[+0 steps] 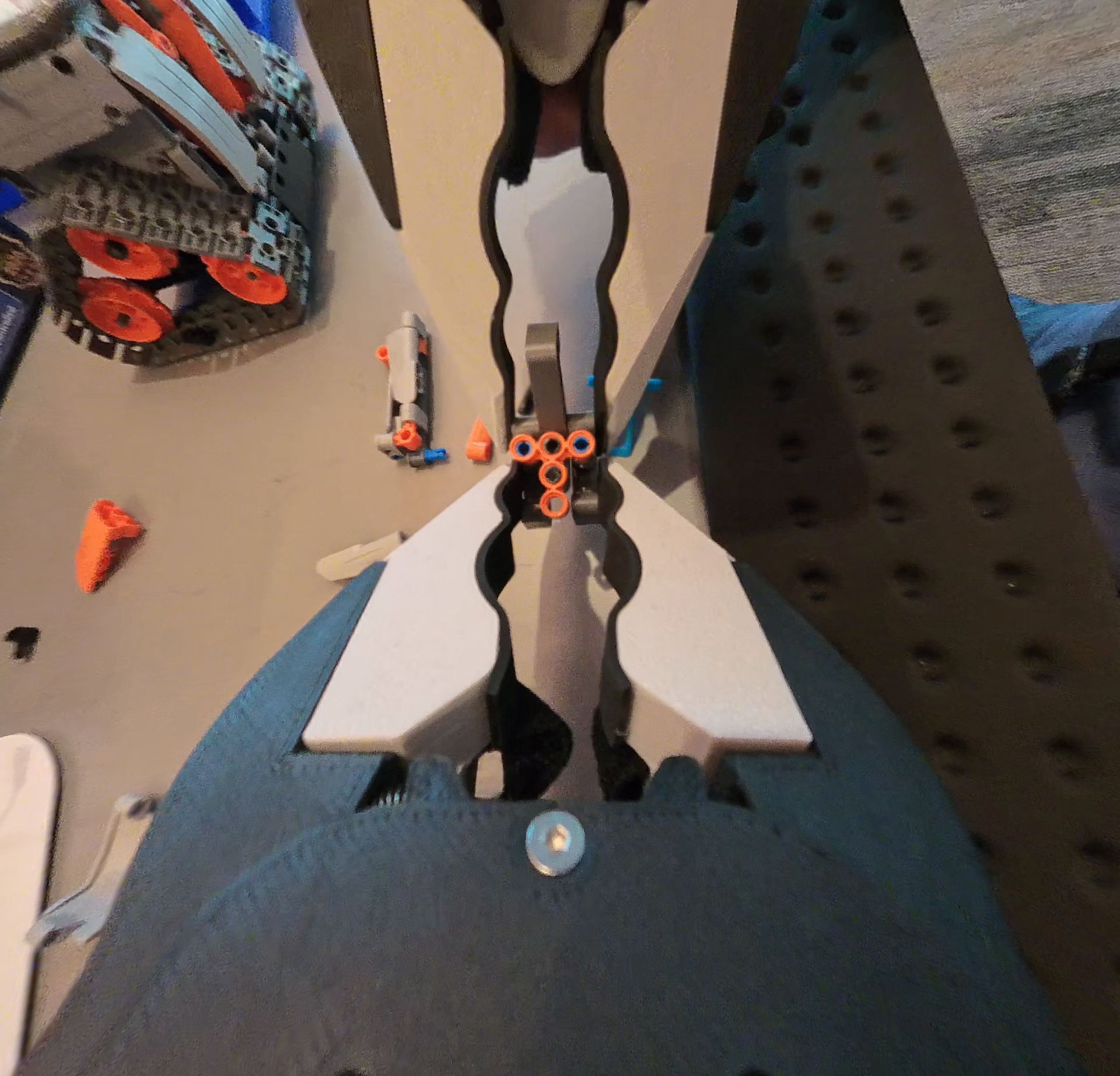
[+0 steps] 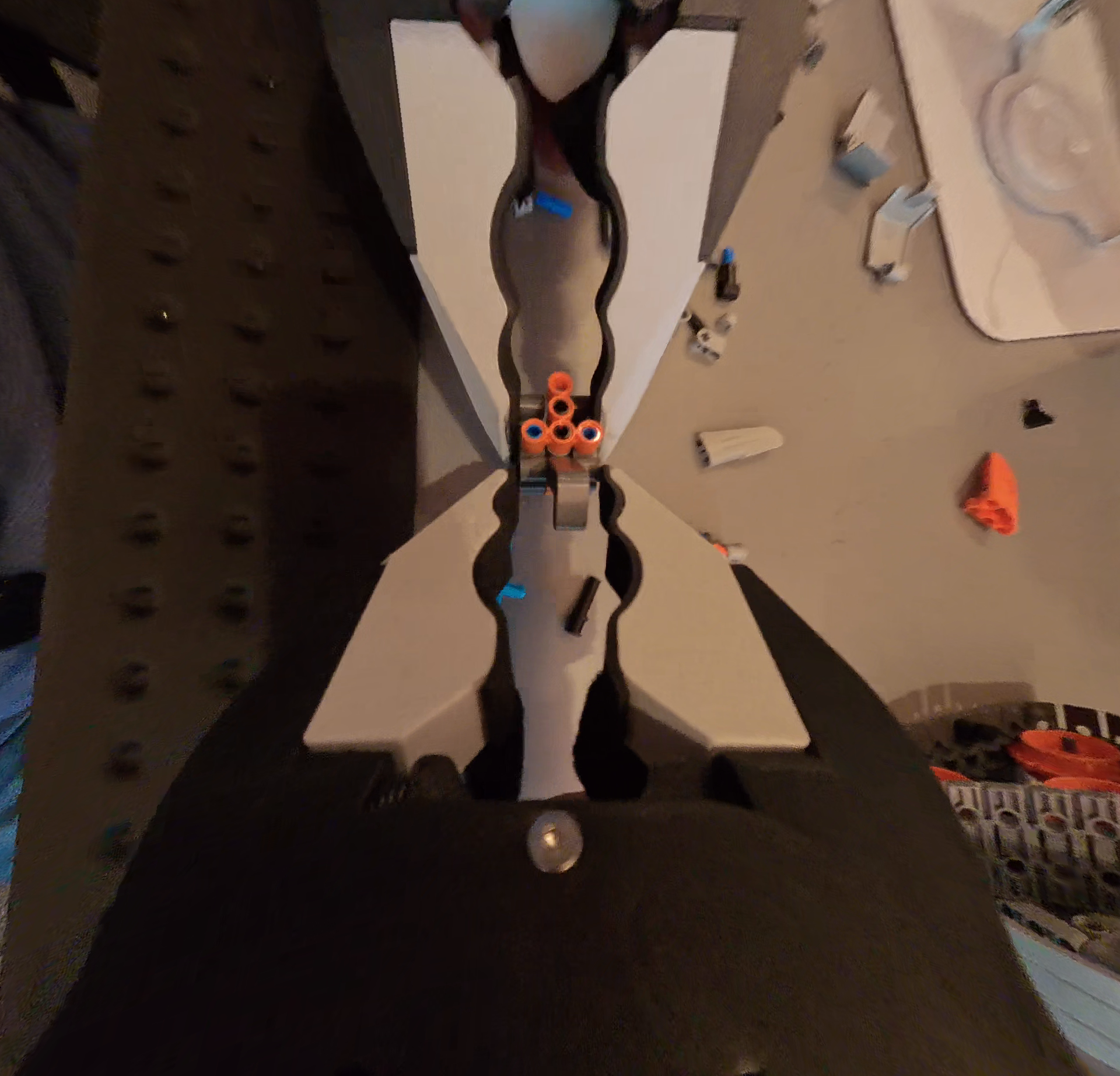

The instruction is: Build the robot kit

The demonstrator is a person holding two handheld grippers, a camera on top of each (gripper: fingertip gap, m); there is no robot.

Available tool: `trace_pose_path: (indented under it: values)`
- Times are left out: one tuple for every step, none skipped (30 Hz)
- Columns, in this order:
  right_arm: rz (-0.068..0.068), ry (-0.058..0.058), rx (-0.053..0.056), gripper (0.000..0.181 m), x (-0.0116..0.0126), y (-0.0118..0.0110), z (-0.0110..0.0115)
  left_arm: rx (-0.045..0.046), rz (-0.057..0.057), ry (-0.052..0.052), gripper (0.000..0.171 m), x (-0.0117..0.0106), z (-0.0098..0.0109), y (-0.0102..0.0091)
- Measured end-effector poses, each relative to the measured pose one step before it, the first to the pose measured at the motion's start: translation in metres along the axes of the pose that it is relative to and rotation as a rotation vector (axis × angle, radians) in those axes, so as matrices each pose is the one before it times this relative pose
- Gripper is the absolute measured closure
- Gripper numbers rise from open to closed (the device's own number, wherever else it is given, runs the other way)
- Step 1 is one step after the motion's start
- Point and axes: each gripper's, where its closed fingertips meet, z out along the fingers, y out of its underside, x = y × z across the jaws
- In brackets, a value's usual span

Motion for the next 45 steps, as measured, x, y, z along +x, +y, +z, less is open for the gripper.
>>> trace_pose_path:
  values:
    - [0.0016, 0.014, 0.0177, 0.157, 0.00344, -0.00278, -0.00247, 0.00531, 0.0058, -0.0203, 0.149, -0.00326, -0.00257, -0.00248]
    - [0.0025, 0.0164, 0.0201, 0.158, 0.0033, -0.00285, -0.00233, 0.0075, 0.0073, -0.0149, 0.149, -0.00293, -0.00278, -0.00266]
    - [0.0113, 0.0082, 0.021, 0.158, 0.00185, -0.00301, -0.0019, 0.01493, 0.002, -0.007, 0.149, -0.00219, -0.00313, -0.00344]
    - [0.0131, 0.0043, 0.0264, 0.158, 0.00162, -0.00364, -0.0023, 0.02067, -0.0007, -0.0094, 0.149, -0.00248, -0.0031, -0.00383]
    - [0.014, 0.0043, 0.0358, 0.158, 0.00238, -0.00415, -0.00353, 0.03181, -0.005, -0.0068, 0.148, -0.00213, -0.00348, -0.00506]
    - [0.0298, -0.0134, 0.0478, 0.159, 0.00053, -0.00543, -0.00467, 0.03807, -0.0156, 0.0055, 0.148, -0.00056, -0.00402, -0.00658]
    - [0.0379, -0.0141, 0.0578, 0.158, 0.00076, -0.00656, -0.00487, 0.03758, -0.0205, 0.0014, 0.148, -0.00169, -0.00443, -0.00684]
    - [0.0325, -0.0082, 0.0621, 0.158, 0.00106, -0.00684, -0.00415, 0.03319, -0.016, 0.0039, 0.146, -0.00139, -0.00406, -0.00611]
    - [0.0294, -0.016, 0.0538, 0.159, -0.00086, -0.00558, -0.00323, 0.02825, -0.0146, 0.0098, 0.146, -0.0001, -0.00324, -0.00523]
    - [0.0319, -0.0104, 0.0466, 0.159, -0.00021, -0.00468, -0.00295, 0.02059, -0.019, -0.0068, 0.145, -0.00239, -0.00266, -0.00385]
    - [0.0352, -0.007, 0.0562, 0.158, 0.00034, -0.00613, -0.0035, 0.03134, -0.0263, 0.0121, 0.143, 0.00008, -0.00257, -0.00498]
    - [0.0471, -0.0337, 0.0654, 0.158, -0.00412, -0.00779, -0.00315, 0.03225, -0.0361, 0.0322, 0.14, 0.00291, -0.00213, -0.00549]
    - [0.0247, -0.0161, 0.026, 0.158, -0.0037, -0.00231, -0.00073, 0.01679, -0.0212, 0.0233, 0.144, 0.00298, -0.0011, -0.00291]
    - [-0.0293, 0.0366, -0.0038, 0.158, 0.00188, 0.00109, 0.00009, 0.00006, 0.0102, -0.0167, 0.146, -0.00129, 0.00035, 0.00018]
    - [-0.0108, 0.0232, 0.0044, 0.158, 0.00113, -0.00097, -0.00038, 0.01168, 0.0136, -0.0129, 0.146, -0.00073, -0.00027, -0.0014]
    - [0.0147, 0.0002, 0.0182, 0.158, -0.0004, -0.00265, -0.00072, 0.01314, -0.011, 0.0059, 0.147, 0.00019, -0.0013, -0.00267]
    - [0.0055, 0.0106, 0.011, 0.158, 0.00092, -0.00138, -0.00047, 0.00219, -0.0084, -0.005, 0.147, -0.00166, -0.00086, -0.00146]
    - [-0.0207, 0.0253, -0.0055, 0.158, 0.00189, 0.00006, -0.00077, -0.00528, 0.0064, -0.0101, 0.147, -0.0013, -0.00022, -0.00014]
    - [-0.0298, 0.0213, -0.0207, 0.155, 0.00042, 0.00122, -0.00134, -0.00656, 0.0096, -0.0048, 0.147, 0.0001, -0.00038, -0.00017]
    - [-0.0311, 0.0222, -0.02, 0.151, 0.00012, 0.00001, -0.00215, -0.01368, 0.0118, -0.0094, 0.148, -0.00032, -0.00018, 0.00059]
    - [-0.038, 0.0362, -0.0153, 0.149, 0.00162, -0.00198, -0.00283, -0.02234, 0.0206, -0.0234, 0.147, -0.00221, 0.00016, 0.00186]
    - [-0.0426, 0.0247, -0.0193, 0.149, 0.0, -0.00266, -0.00308, -0.02842, 0.0233, -0.0234, 0.147, -0.00235, 0.00048, 0.00258]
    - [-0.0368, 0.02, -0.0207, 0.148, -0.0001, -0.00349, -0.00285, -0.02293, 0.0296, -0.0218, 0.147, -0.00156, 0.00048, 0.0018]
    - [-0.0244, 0.0177, -0.0104, 0.148, 0.00062, -0.00558, -0.00236, -0.03443, 0.0445, -0.0376, 0.148, -0.00281, 0.0008, 0.00318]
    - [-0.0188, 0.0093, -0.0158, 0.148, -0.00012, -0.00497, -0.00131, -0.04563, 0.0503, -0.0396, 0.147, -0.00239, 0.0015, 0.00443]
    - [-0.0357, 0.0131, -0.0152, 0.148, -0.00016, -0.00471, -0.0007, -0.02287, 0.0338, -0.018, 0.147, 0.00093, 0.00125, 0.00104]
    - [-0.0414, 0.0166, -0.0121, 0.149, 0.00016, -0.00427, 0.00042, 0.00094, 0.0113, -0.0002, 0.147, 0.00279, 0.00042, -0.00236]
    - [-0.039, 0.0135, -0.0297, 0.151, -0.00023, -0.0004, 0.00287, -0.00468, 0.0131, 0.0004, 0.147, 0.00237, 0.00058, -0.00125]
    - [-0.0388, 0.0127, -0.0436, 0.154, 0.00006, 0.00347, 0.00491, -0.0099, 0.0219, -0.0148, 0.147, -0.00019, 0.0002, -0.00034]
    - [-0.031, -0.0051, -0.0389, 0.159, -0.00193, 0.00475, 0.00532, -0.00226, 0.0129, -0.0118, 0.147, -0.00068, -0.00034, -0.00104]
    - [-0.0121, -0.007, -0.0342, 0.164, -0.00077, 0.00488, 0.00521, 0.00413, 0.0016, 0.0039, 0.148, 0.00098, -0.00061, -0.00153]
    - [-0.0128, -0.0094, -0.0147, 0.166, -0.00122, 0.00206, 0.00381, -0.00727, 0.0044, 0.0019, 0.148, 0.00065, -0.00011, 0.00089]
    - [-0.0161, -0.0118, 0.0025, 0.167, -0.0018, -0.0012, 0.00176, -0.00506, 0.0127, -0.013, 0.148, -0.00099, 0.00014, 0.0008]
    - [-0.013, -0.0072, 0.0061, 0.171, -0.00121, -0.00231, 0.00082, -0.0066, 0.0102, -0.0059, 0.147, 0.0, 0.00008, 0.00069]
    - [-0.0136, -0.0097, -0.007, 0.175, -0.00159, -0.00033, 0.00116, -0.0049, 0.0082, -0.0007, 0.147, 0.00046, -0.00015, 0.00037]
    - [-0.018, -0.0024, -0.0106, 0.175, -0.00022, 0.00073, 0.00088, -0.00339, 0.0099, -0.0069, 0.148, -0.00058, 0.00032, 0.00115]
    - [-0.0152, 0.0037, -0.0025, 0.176, 0.0009, 0.00049, -0.00008, 0.0095, 0.0001, -0.0043, 0.148, -0.00068, 0.0001, -0.00025]
    - [0.0193, -0.0091, 0.0175, 0.176, -0.00005, -0.00099, -0.00068, 0.014, -0.0136, 0.0119, 0.148, 0.00061, -0.00062, -0.00103]
    - [0.0388, -0.0124, 0.0324, 0.177, 0.0004, -0.00152, -0.00109, 0.01918, -0.0165, 0.0078, 0.148, -0.00066, -0.00127, -0.00184]
    - [0.0327, 0.0013, 0.05, 0.177, 0.00218, -0.00309, -0.00261, 0.03189, -0.0191, 0.0017, 0.148, -0.00168, -0.00199, -0.00409]
    - [0.0412, -0.0067, 0.0577, 0.177, 0.00138, -0.00445, -0.00415, 0.03552, -0.0245, 0.0118, 0.148, 0.0001, -0.00202, -0.00521]
    - [0.0441, -0.0125, 0.0606, 0.177, 0.00081, -0.00522, -0.00503, 0.03493, -0.0268, 0.0089, 0.149, -0.00015, -0.00208, -0.00557]
    - [0.0335, -0.0004, 0.0656, 0.177, 0.00215, -0.00604, -0.00556, 0.03525, -0.023, 0.0037, 0.149, -0.00114, -0.00245, -0.00553]
    - [0.0399, -0.0051, 0.0601, 0.177, 0.0016, -0.00523, -0.00547, 0.03124, -0.026, 0.0152, 0.149, -0.00018, -0.00223, -0.00479]
    - [0.047, -0.013, 0.057, 0.177, 0.00078, -0.00501, -0.00496, 0.03497, -0.0351, 0.0211, 0.149, 0.00075, -0.00189, -0.0052]
